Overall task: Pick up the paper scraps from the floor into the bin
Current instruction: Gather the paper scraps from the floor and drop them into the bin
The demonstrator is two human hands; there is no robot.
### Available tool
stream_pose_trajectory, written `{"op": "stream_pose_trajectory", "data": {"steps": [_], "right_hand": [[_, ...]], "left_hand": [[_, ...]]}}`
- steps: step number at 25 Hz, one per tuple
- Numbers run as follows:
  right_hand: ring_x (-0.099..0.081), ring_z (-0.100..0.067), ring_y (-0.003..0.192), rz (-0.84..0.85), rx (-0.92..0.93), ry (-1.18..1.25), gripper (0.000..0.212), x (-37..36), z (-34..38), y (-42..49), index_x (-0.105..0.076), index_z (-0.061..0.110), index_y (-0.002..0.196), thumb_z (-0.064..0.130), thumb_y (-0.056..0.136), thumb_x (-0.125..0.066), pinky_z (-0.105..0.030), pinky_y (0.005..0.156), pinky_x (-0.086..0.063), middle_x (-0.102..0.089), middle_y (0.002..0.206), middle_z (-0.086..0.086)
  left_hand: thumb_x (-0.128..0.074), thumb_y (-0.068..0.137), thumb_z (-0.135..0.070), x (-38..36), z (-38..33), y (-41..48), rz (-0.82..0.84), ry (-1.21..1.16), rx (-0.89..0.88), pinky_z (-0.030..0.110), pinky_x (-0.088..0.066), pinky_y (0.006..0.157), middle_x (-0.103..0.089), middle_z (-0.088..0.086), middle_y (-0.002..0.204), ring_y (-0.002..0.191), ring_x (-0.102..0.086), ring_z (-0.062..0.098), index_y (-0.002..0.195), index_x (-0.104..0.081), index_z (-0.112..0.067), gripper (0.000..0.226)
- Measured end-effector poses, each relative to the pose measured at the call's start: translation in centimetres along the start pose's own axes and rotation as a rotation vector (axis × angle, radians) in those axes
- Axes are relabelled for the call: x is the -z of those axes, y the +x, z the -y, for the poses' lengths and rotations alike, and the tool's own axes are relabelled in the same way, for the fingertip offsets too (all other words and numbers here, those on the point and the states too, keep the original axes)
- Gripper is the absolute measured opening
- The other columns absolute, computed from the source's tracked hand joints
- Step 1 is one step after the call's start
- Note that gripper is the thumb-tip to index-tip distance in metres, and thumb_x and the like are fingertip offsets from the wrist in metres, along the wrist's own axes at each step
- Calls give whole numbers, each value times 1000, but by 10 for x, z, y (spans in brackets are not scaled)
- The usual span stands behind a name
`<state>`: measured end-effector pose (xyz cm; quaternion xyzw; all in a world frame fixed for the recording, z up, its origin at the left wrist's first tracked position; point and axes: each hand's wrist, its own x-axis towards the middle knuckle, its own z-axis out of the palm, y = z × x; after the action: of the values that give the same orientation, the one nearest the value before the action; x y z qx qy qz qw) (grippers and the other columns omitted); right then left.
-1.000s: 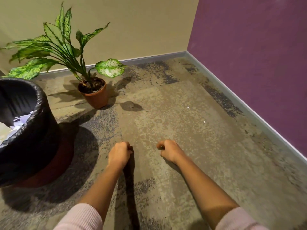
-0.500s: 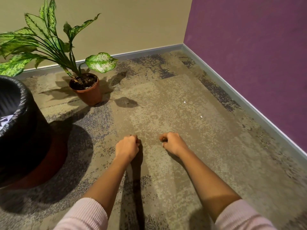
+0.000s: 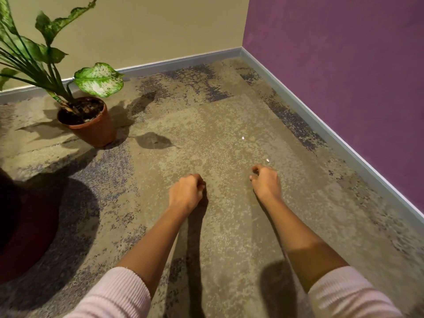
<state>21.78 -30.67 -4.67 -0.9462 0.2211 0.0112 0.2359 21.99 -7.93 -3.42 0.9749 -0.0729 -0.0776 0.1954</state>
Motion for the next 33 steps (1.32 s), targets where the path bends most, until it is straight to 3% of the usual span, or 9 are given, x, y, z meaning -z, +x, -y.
{"op": "stream_pose_trajectory", "data": {"steps": [7, 13, 16, 26, 33], "right_hand": [[-61, -35, 103, -146, -123, 35, 29, 5, -35, 57, -65, 19, 121, 18, 92, -60, -36, 87, -49, -62, 116, -14], [-65, -31, 90, -155, -79, 80, 13, 0, -40, 74, -73, 17, 94, 15, 88, -61, -34, 80, -54, -69, 103, -10], [-64, -29, 86, -148, -84, 80, 11, 0, -39, 76, -71, 16, 89, 11, 87, -62, -31, 77, -53, -68, 100, -9], [-62, -24, 90, -96, 175, 82, 10, -14, 0, 108, -65, 15, 98, 14, 91, -57, -32, 77, -51, -65, 104, -6], [-61, -31, 108, -63, 237, 78, 37, -23, 36, 123, -58, 21, 129, 14, 94, -50, -41, 91, -52, -62, 122, -10]], "left_hand": [[-59, 93, -35, -19, -18, 52, -77, -86, 17, 39, -57, 73, -71, -3, 100, 94, -66, 20, 102, -68, -26, 15], [-61, 91, -38, -25, -27, 79, -120, -52, 8, 34, -54, 67, -73, 0, 97, 91, -68, 24, 100, -70, -25, 18], [-62, 91, -39, -25, -29, 83, -122, -51, 5, 32, -54, 62, -73, -2, 96, 88, -68, 22, 100, -70, -27, 17], [-63, 92, -33, -30, -58, 121, -111, -123, 6, 28, -48, 61, -73, -7, 95, 90, -68, 16, 100, -71, -29, 13], [-68, 87, -36, -34, -79, 149, -162, -159, 18, 36, -57, 77, -74, -6, 104, 99, -69, 19, 109, -69, -31, 23]]}}
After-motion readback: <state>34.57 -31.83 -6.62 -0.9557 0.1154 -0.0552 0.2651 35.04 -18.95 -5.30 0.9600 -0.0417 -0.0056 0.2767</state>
